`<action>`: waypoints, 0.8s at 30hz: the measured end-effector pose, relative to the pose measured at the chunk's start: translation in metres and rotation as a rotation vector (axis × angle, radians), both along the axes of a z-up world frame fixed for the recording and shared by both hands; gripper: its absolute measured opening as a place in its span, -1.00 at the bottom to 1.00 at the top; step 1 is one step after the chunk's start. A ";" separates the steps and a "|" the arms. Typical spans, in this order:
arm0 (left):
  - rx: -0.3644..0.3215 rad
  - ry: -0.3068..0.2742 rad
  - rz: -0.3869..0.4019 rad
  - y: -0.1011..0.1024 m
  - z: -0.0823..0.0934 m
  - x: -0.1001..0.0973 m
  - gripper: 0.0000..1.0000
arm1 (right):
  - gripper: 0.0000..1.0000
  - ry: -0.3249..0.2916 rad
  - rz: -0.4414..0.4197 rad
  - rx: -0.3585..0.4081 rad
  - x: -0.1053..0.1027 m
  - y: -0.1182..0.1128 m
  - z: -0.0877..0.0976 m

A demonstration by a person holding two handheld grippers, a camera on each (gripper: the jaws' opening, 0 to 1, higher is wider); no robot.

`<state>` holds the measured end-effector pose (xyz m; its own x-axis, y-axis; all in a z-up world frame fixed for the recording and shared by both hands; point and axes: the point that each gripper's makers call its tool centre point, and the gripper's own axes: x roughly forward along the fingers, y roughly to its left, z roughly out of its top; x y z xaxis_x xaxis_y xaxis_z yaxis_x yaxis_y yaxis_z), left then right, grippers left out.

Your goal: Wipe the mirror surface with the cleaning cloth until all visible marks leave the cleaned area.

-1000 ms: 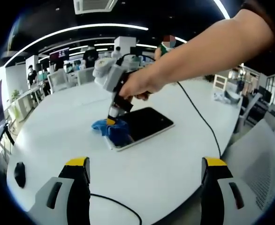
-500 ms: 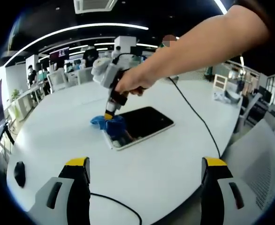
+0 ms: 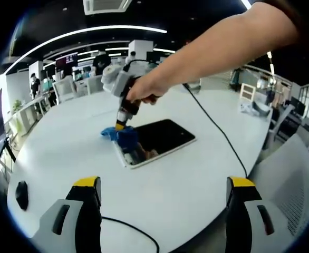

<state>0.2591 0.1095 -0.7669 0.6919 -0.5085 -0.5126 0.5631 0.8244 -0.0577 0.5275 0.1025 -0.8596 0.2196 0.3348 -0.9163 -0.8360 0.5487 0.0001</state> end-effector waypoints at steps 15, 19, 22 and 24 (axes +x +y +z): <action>0.004 0.001 0.005 0.001 0.001 0.002 0.99 | -0.96 -0.046 0.048 -0.009 0.011 0.001 -0.001; 0.005 0.001 0.005 0.001 0.000 0.003 0.99 | -0.96 -0.060 0.068 -0.015 0.010 -0.003 0.000; 0.004 0.005 0.005 0.000 -0.001 0.003 0.99 | -0.96 -0.072 0.080 -0.023 0.002 -0.008 0.004; 0.005 0.005 0.003 0.000 -0.001 0.003 0.99 | -0.96 -0.074 0.081 -0.024 0.003 -0.011 0.004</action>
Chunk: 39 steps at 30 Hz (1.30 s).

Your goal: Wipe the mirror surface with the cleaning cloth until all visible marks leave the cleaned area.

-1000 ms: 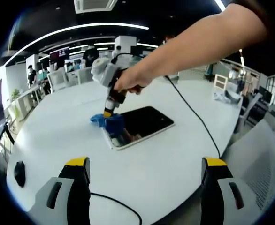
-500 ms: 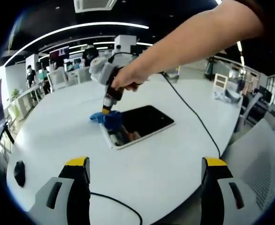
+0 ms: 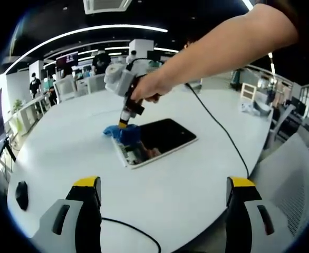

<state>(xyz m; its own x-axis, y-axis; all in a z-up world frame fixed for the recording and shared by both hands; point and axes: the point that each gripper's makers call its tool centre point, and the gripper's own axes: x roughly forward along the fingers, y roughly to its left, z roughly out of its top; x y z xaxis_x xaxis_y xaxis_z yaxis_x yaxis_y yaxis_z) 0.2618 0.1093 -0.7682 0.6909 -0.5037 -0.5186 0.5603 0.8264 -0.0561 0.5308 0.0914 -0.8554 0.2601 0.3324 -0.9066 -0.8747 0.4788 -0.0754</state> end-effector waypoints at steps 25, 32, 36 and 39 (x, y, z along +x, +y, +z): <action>0.008 0.010 0.010 0.002 -0.003 0.002 0.99 | -0.96 0.001 -0.039 -0.020 -0.002 -0.034 0.002; 0.010 0.009 0.008 0.002 -0.003 0.001 0.99 | -0.96 -0.003 -0.044 -0.024 0.000 -0.038 0.000; 0.013 0.011 0.008 0.002 -0.004 0.001 0.99 | -0.96 -0.008 -0.033 -0.034 0.002 -0.039 0.000; 0.014 0.011 0.007 0.002 -0.004 0.001 0.99 | -0.96 -0.007 -0.035 -0.036 0.003 -0.042 0.000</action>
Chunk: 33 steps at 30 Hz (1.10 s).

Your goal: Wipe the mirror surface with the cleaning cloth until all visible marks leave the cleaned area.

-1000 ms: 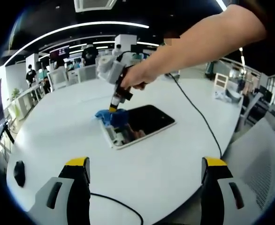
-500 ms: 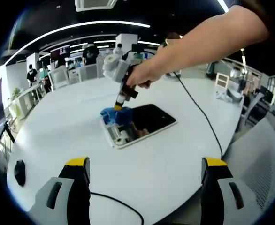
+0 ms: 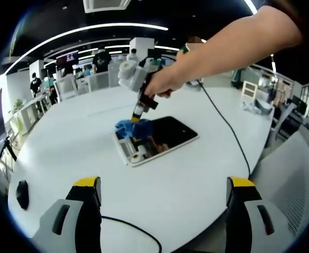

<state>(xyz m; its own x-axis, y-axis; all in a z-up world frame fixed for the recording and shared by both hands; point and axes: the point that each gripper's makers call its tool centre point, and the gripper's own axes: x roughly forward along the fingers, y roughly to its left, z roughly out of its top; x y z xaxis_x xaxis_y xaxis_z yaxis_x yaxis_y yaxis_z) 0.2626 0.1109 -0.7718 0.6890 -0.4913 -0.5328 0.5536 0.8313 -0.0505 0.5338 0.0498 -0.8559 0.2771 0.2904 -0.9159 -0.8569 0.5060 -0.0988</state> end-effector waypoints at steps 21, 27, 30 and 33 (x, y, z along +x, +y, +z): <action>0.010 0.002 -0.011 -0.002 -0.002 -0.001 0.99 | -0.96 -0.064 -0.011 -0.009 -0.017 -0.002 0.002; 0.013 0.001 -0.015 -0.002 -0.002 -0.001 0.99 | -0.96 -0.069 -0.012 -0.005 -0.023 -0.001 0.002; 0.013 0.000 -0.014 -0.002 -0.001 -0.001 0.99 | -0.96 -0.077 -0.021 -0.003 -0.032 -0.001 0.004; 0.013 -0.002 -0.013 -0.002 -0.001 -0.001 0.99 | -0.97 -0.079 -0.026 0.001 -0.035 -0.001 0.004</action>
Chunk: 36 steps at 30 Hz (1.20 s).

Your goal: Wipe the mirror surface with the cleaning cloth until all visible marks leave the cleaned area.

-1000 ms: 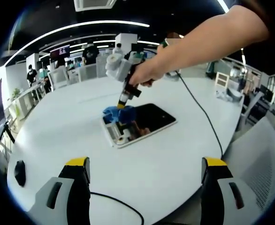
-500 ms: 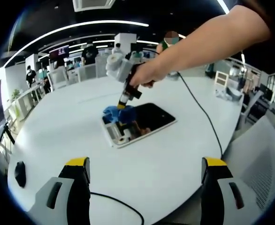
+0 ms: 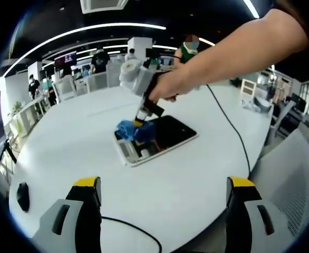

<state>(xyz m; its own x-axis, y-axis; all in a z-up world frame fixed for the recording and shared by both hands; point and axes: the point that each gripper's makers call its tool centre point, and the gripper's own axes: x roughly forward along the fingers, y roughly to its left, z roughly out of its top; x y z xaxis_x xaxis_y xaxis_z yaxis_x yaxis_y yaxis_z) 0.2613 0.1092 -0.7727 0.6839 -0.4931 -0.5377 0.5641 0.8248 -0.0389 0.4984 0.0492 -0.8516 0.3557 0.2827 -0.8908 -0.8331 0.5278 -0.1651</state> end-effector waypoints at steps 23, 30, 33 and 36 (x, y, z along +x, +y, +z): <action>0.002 -0.011 0.000 0.000 0.002 0.001 0.99 | -0.97 -0.006 -0.032 0.030 -0.036 -0.004 -0.001; -0.002 -0.010 0.001 0.000 0.003 0.001 0.99 | -0.97 -0.005 -0.067 0.053 -0.049 -0.005 -0.001; -0.001 -0.011 -0.001 0.000 0.003 0.001 0.99 | -0.97 -0.005 -0.073 0.059 -0.057 -0.005 -0.002; 0.001 -0.012 -0.005 -0.001 0.003 0.000 0.99 | -0.97 -0.001 -0.073 0.065 -0.061 -0.006 -0.004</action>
<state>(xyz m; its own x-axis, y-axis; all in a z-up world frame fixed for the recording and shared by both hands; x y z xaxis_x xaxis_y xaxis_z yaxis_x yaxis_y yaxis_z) 0.2617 0.1084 -0.7695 0.6877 -0.4959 -0.5302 0.5687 0.8220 -0.0312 0.4373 0.0432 -0.8558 0.3787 0.3135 -0.8708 -0.7918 0.5969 -0.1295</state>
